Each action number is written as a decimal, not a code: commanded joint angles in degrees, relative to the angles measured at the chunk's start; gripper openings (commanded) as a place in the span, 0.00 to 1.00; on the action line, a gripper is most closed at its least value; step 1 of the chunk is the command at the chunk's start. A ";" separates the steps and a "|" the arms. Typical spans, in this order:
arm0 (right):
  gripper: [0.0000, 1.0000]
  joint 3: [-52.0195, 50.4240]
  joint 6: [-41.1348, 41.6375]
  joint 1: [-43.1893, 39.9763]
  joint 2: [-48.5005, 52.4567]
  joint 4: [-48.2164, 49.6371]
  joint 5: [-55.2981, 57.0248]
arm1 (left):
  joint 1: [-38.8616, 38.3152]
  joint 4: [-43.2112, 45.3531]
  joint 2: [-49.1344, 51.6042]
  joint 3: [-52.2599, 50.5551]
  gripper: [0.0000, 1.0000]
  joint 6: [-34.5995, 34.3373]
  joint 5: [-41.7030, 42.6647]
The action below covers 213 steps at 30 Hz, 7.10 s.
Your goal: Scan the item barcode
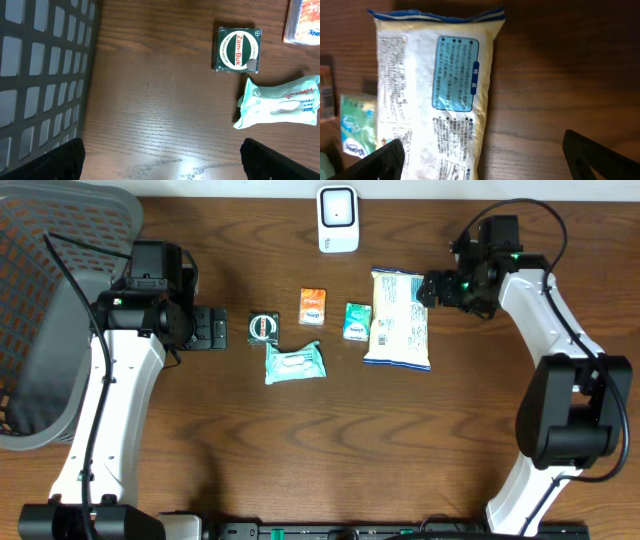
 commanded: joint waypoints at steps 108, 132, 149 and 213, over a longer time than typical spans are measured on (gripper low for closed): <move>0.99 -12.70 -14.71 39.19 -17.07 8.59 27.93 | -0.02 -0.02 0.37 -0.39 0.98 0.37 -0.52; 0.99 -12.76 -5.84 57.55 2.05 5.55 57.92 | -0.02 -0.02 0.37 -0.39 0.98 0.37 -0.52; 0.50 -12.76 -5.86 47.25 5.66 5.75 48.39 | -0.02 -0.04 0.37 -0.39 0.97 0.37 -0.52; 0.01 -3.37 3.54 5.11 -13.25 16.06 -67.71 | -0.02 -0.04 0.37 -0.39 0.97 0.37 -0.52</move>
